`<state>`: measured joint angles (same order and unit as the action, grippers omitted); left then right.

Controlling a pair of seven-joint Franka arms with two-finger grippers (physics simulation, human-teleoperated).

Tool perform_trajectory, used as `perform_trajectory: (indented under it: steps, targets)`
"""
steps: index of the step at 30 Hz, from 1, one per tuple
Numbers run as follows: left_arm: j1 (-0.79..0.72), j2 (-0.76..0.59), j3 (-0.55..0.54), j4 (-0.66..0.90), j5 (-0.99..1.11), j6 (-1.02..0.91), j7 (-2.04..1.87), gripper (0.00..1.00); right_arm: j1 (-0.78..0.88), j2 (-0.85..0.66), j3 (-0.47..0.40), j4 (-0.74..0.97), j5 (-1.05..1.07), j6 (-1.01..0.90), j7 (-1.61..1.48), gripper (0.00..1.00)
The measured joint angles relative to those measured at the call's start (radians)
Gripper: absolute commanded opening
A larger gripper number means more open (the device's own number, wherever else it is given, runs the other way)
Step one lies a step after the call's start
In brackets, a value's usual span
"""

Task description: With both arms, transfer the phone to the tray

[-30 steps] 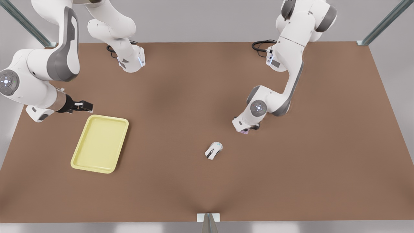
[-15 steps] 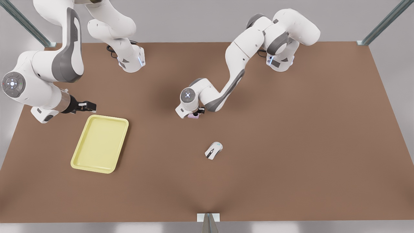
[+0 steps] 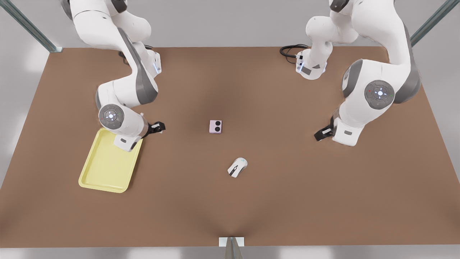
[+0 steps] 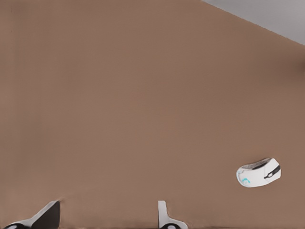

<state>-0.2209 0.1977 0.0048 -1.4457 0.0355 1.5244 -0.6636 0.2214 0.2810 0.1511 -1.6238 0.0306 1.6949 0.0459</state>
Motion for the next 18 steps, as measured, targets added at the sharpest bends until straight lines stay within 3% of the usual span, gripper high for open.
perform_trajectory:
  steps: [11, 18]
  targets:
    - [-0.003, -0.015, 0.009, 0.105, -0.023, -0.182, 0.285, 1.00, 0.426, 0.364, 0.004, 0.225, 0.007, 0.191, 0.415, 1.00]
    - [-0.002, -0.009, 0.007, 0.106, -0.031, -0.203, 0.396, 1.00, 0.452, 0.363, 0.017, 0.041, 0.008, 0.321, 0.672, 1.00]
